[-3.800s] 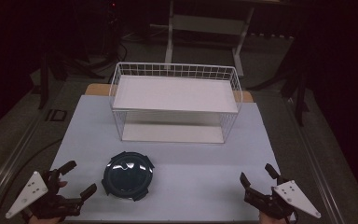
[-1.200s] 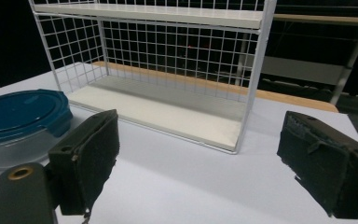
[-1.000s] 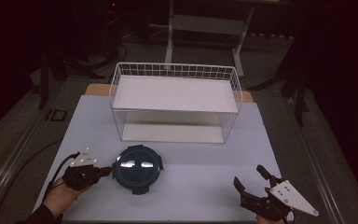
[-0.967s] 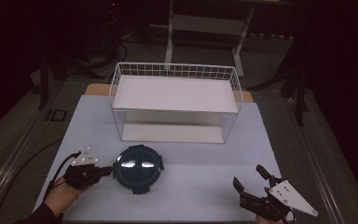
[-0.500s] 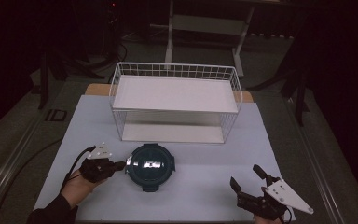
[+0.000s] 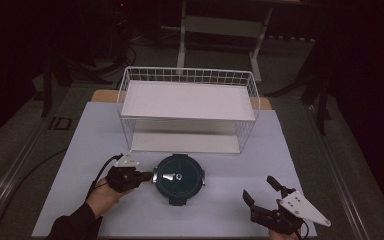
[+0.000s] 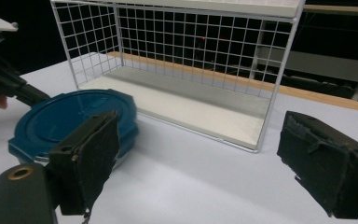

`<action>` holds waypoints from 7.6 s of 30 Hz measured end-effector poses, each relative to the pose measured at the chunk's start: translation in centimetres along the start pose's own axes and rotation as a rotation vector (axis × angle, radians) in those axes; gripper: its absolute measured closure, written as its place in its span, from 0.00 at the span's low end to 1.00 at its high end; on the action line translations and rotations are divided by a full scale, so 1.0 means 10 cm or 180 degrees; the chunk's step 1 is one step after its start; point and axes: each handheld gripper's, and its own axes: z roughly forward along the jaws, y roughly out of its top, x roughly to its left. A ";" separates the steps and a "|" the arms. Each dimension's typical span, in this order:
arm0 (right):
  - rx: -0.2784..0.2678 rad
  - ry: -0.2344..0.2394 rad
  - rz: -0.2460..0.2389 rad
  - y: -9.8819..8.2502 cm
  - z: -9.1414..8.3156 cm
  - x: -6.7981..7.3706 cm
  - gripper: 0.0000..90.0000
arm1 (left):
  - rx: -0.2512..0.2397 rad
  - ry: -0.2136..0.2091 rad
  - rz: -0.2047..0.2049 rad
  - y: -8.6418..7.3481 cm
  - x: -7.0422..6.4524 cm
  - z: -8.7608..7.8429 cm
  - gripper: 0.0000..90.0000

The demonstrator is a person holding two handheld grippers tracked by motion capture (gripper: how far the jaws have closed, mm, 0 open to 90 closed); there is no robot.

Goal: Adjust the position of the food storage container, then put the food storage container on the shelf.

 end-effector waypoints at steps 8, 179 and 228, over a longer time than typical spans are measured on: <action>-0.0003 0.0000 0.0014 0.00 0.00 -0.01 0.14 | 0.0023 -0.0166 0.0059 0.13 -0.16 0.19 1.00; 0.1630 0.1664 0.1843 -0.25 0.80 -0.45 0.63 | -0.0168 -0.1131 -0.1464 0.28 -0.44 0.43 0.62; 0.1195 0.1491 0.1482 0.04 2.06 -0.71 0.62 | -0.0643 -0.0447 -0.1343 0.69 0.54 0.60 0.61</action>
